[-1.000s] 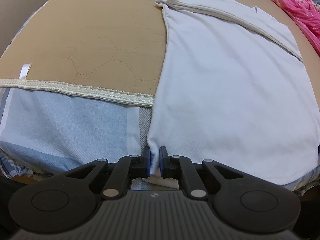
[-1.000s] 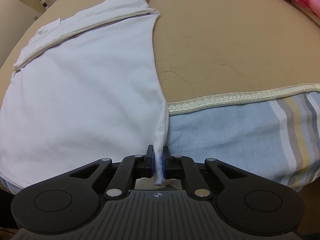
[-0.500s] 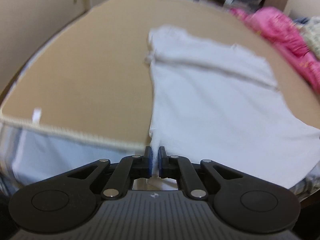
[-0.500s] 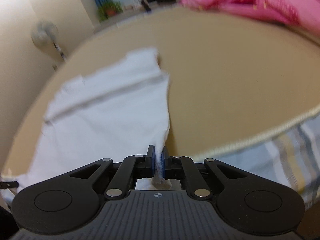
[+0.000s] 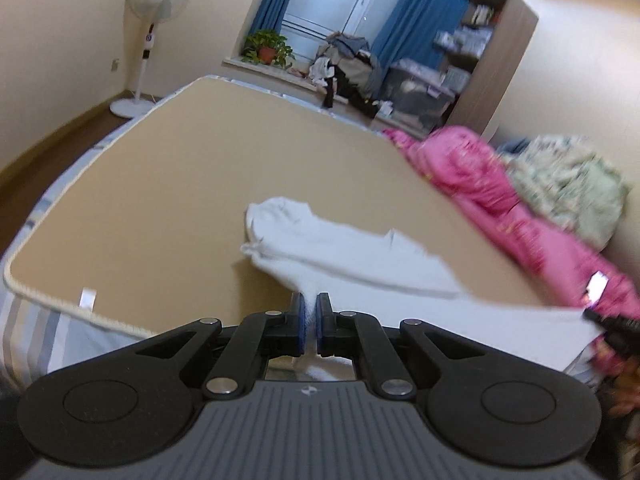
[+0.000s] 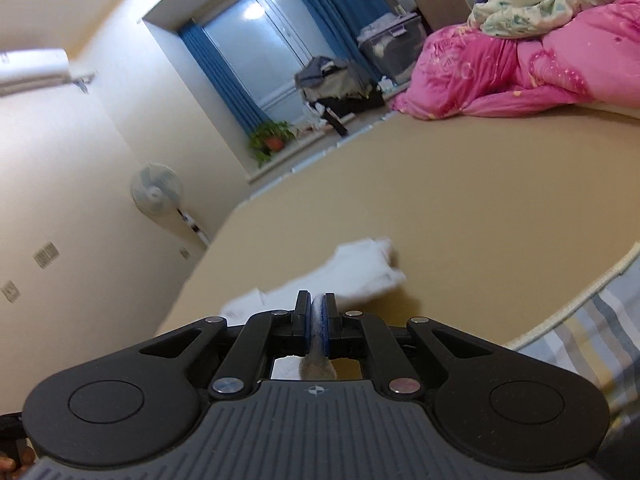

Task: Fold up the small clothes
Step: 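Lift the hem with both grippers and fold it over the shirt body, then open both grippers to release the folded hem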

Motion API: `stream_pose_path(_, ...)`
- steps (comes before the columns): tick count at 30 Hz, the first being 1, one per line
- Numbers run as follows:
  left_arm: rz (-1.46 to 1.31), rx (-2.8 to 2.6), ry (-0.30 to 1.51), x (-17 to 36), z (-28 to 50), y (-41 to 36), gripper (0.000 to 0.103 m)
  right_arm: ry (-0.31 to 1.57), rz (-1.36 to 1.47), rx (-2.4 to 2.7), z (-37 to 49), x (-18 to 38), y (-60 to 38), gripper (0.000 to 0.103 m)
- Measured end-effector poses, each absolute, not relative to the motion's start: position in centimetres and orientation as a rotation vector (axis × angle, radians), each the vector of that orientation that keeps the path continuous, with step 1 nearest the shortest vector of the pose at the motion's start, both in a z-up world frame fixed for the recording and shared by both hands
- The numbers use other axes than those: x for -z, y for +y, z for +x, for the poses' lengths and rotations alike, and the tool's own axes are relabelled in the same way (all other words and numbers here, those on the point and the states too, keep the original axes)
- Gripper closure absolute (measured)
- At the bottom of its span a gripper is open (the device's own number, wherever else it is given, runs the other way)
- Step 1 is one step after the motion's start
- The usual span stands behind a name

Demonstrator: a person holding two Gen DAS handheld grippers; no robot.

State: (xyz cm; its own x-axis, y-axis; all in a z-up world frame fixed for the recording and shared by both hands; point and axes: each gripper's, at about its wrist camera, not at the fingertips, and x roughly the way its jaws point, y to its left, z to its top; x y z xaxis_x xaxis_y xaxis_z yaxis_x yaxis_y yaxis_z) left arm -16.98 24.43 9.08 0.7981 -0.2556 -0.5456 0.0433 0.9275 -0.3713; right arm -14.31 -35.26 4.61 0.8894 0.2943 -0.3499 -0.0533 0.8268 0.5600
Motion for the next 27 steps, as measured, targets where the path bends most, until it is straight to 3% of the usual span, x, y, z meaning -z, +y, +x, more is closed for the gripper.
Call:
stream_pose_path(4,-0.446,0.170,0.645,-10.1,-19.2,26.2,0.098,0.385,0.600,-0.217,-17.6,-6.1,-36.1,0.098)
stream_pose_path(8,-0.459,0.144,0.716,-8.2,-15.9,26.7,0.098,0.422,0.615,-0.211,-15.5,-4.9,-36.7,0.098)
stream_pose_path(20,-0.357,-0.015,0.908,0.5,7.8,27.4,0.093,0.723,0.497,-0.078,10.3,2.4,-35.3,0.096)
stream_pose_path(23,-0.416,-0.079,0.914,1.7,8.1,29.9,0.081,0.700,0.419,0.055,11.8,4.3,-35.7,0.089)
stream_pose_path(27,-0.413,-0.051,0.928,1.9,6.9,31.6,0.064,0.699,0.576,0.096,11.4,5.2,-38.7,0.086)
